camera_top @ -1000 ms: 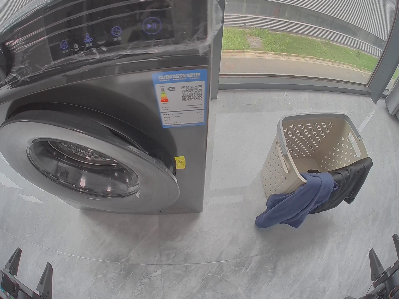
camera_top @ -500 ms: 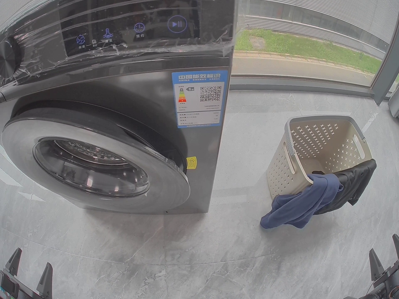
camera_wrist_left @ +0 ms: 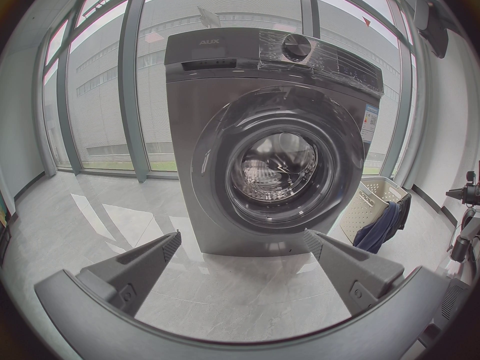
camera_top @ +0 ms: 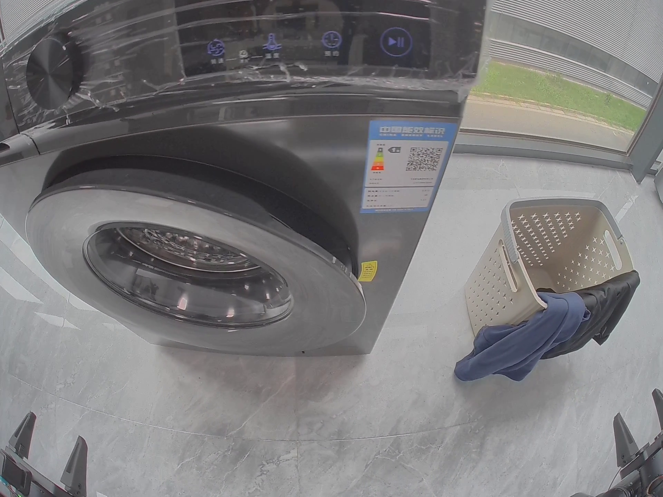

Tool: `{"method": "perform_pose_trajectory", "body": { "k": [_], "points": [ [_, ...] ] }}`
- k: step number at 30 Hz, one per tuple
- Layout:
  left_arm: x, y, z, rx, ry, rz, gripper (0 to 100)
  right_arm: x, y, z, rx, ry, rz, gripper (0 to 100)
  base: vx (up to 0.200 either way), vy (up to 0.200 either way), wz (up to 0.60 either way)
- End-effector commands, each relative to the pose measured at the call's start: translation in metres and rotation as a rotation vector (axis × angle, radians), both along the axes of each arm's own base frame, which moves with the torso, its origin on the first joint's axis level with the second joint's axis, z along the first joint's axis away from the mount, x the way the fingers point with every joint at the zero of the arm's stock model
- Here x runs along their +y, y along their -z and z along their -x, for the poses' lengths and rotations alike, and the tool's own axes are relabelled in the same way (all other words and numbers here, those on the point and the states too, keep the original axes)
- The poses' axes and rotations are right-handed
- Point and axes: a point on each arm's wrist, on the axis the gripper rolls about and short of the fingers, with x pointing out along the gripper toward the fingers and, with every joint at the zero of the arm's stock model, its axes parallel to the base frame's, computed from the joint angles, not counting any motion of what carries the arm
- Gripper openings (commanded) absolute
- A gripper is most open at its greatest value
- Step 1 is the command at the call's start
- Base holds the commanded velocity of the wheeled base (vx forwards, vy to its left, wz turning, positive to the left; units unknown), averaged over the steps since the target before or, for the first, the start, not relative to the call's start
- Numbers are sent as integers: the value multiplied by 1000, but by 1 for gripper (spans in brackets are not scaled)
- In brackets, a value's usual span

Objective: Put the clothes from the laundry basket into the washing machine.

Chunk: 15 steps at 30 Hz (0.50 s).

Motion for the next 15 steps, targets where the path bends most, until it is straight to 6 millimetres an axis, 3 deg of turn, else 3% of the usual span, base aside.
{"method": "perform_pose_trajectory", "body": {
  "k": [1, 15],
  "points": [
    [0, 5, 0, -1, -1, 0, 100, 0, 5, 0, 1, 0, 0, 100, 0, 200, 0],
    [0, 5, 0, -1, -1, -1, 100, 0, 5, 0, 1, 0, 0, 100, 0, 200, 0]
  ]
}}
